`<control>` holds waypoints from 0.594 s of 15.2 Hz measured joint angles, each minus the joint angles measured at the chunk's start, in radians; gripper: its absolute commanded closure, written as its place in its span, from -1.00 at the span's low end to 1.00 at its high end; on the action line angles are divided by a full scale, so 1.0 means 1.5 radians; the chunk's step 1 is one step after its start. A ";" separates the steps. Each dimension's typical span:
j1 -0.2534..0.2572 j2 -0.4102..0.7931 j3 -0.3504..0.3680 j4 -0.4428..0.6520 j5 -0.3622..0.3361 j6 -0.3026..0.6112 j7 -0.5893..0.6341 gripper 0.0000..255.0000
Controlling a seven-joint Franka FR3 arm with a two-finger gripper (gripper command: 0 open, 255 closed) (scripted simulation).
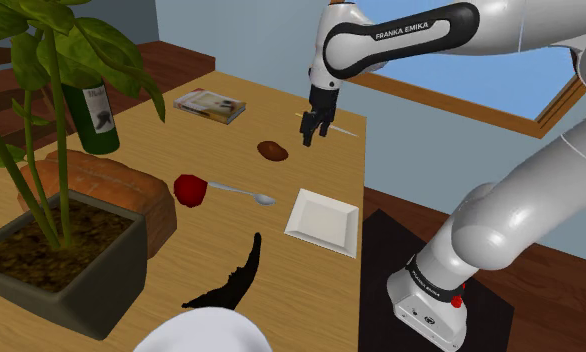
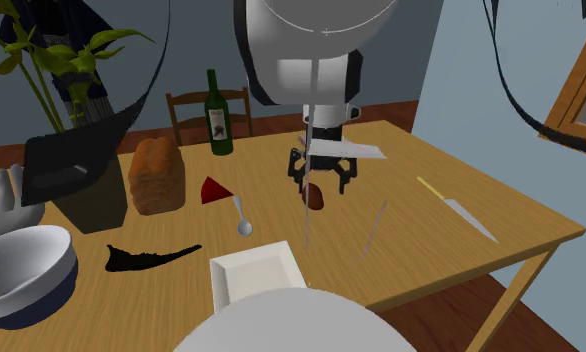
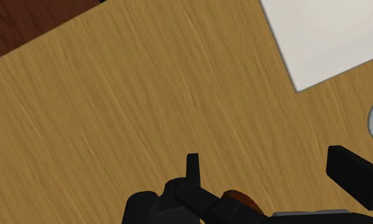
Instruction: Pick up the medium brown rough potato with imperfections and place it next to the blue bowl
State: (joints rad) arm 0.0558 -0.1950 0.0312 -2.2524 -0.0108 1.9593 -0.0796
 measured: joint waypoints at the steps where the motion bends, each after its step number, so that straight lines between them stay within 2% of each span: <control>1: 0.002 0.021 0.002 0.008 0.000 0.014 0.000 -1.00; 9: 0.012 0.226 0.012 0.157 -0.007 0.083 -0.005 -1.00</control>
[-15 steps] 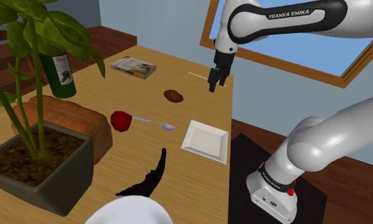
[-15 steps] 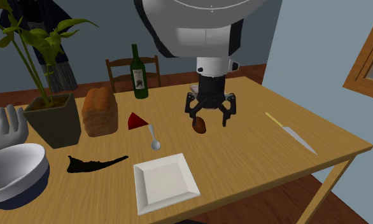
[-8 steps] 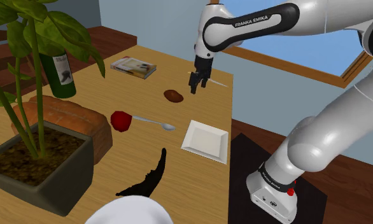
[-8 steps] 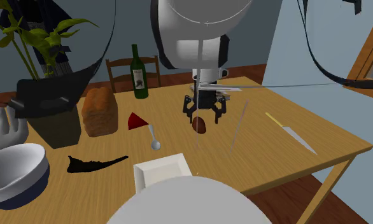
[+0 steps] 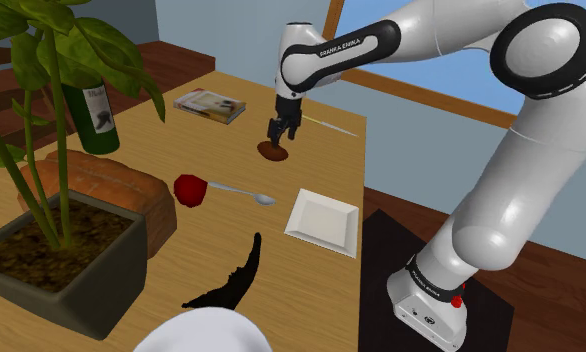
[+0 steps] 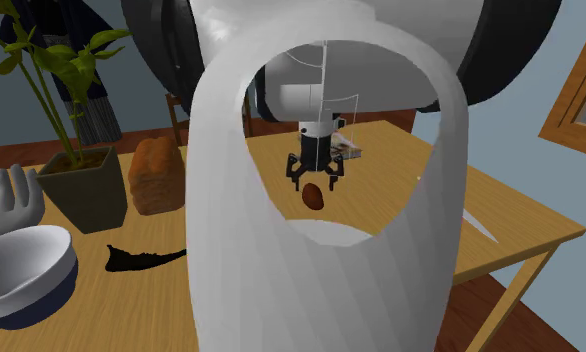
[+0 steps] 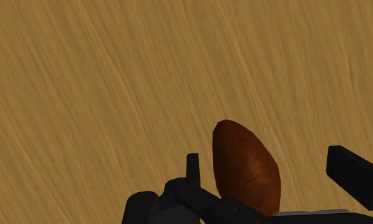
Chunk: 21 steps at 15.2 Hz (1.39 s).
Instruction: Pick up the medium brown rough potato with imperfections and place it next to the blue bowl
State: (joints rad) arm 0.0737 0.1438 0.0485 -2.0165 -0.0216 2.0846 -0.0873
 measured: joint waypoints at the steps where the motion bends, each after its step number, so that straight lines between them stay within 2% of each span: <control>1: 0.001 0.026 0.001 0.025 -0.001 0.003 -0.001 -1.00; 4: 0.002 0.053 0.001 0.040 -0.003 0.016 -0.002 -1.00; 10: 0.002 0.076 0.001 0.016 -0.005 0.063 -0.002 -1.00; 16: 0.003 0.079 0.001 0.014 -0.005 0.069 -0.001 -1.00; 17: 0.003 0.079 0.001 0.014 -0.005 0.069 -0.001 1.00; 21: 0.002 0.079 0.001 0.014 -0.005 0.068 -0.001 1.00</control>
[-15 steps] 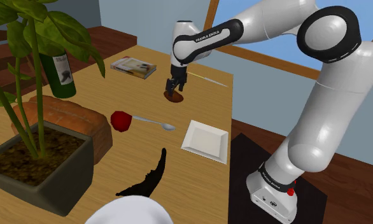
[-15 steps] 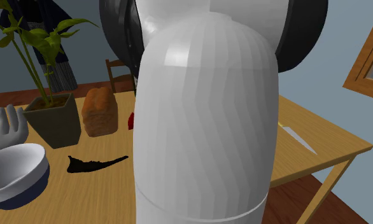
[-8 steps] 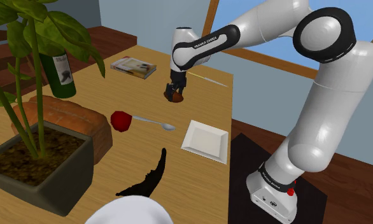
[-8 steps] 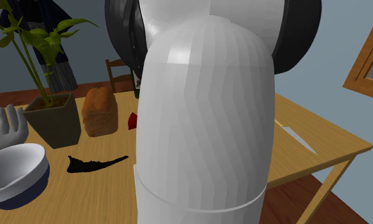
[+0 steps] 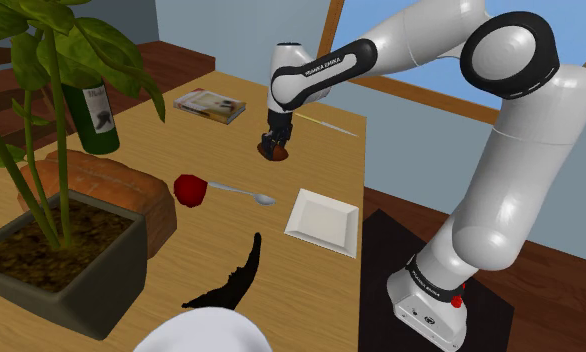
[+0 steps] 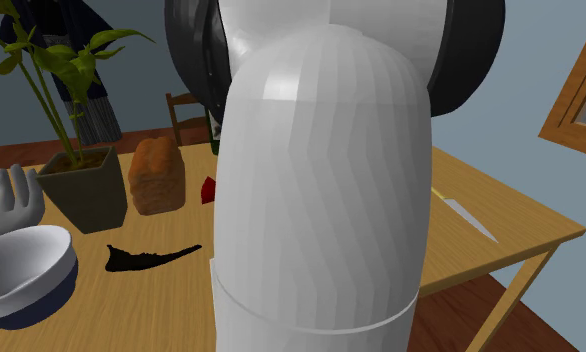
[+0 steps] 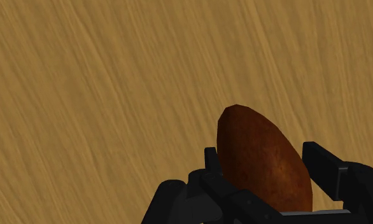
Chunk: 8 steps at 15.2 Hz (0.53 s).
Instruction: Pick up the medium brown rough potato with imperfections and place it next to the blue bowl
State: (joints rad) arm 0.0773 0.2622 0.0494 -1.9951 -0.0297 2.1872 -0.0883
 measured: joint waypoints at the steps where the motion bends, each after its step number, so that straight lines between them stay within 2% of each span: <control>1: 0.000 0.000 0.000 0.000 0.000 0.000 0.000 1.00; 8: 0.000 -0.005 0.000 0.003 0.000 -0.009 0.000 1.00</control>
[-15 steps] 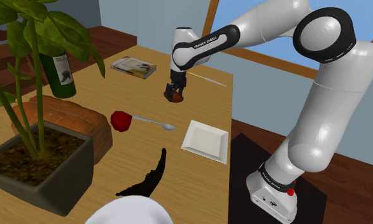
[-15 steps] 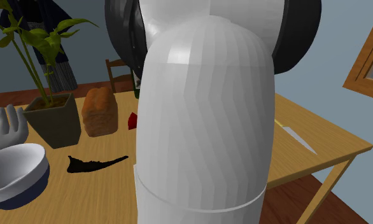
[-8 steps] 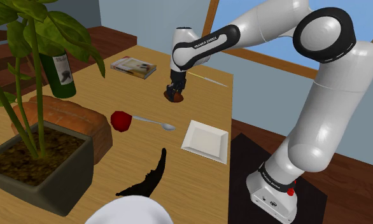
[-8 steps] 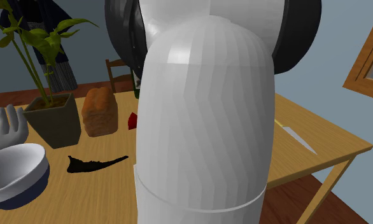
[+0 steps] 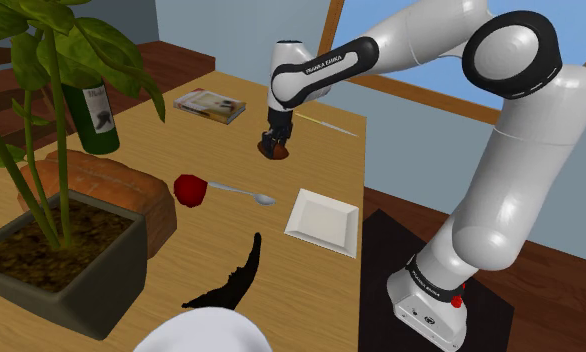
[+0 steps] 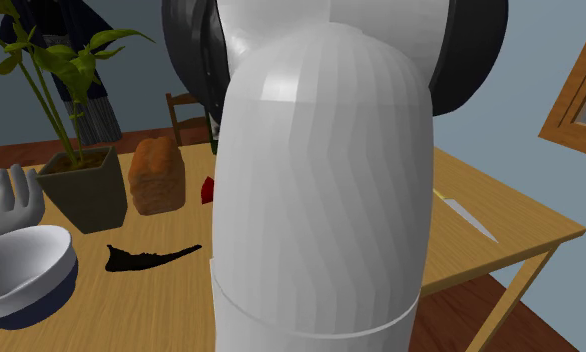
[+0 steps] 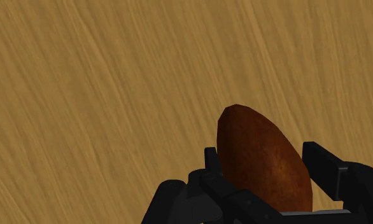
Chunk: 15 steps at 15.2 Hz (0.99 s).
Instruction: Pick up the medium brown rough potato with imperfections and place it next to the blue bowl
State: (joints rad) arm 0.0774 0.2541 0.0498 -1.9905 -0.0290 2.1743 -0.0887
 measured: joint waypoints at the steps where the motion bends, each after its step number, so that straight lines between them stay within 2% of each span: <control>1: 0.000 -0.003 0.000 0.005 0.000 -0.008 -0.001 1.00; 15: -0.001 -0.059 0.001 0.060 0.005 -0.119 -0.004 1.00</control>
State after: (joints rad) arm 0.0760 0.1656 0.0514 -1.9005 -0.0218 1.9966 -0.0953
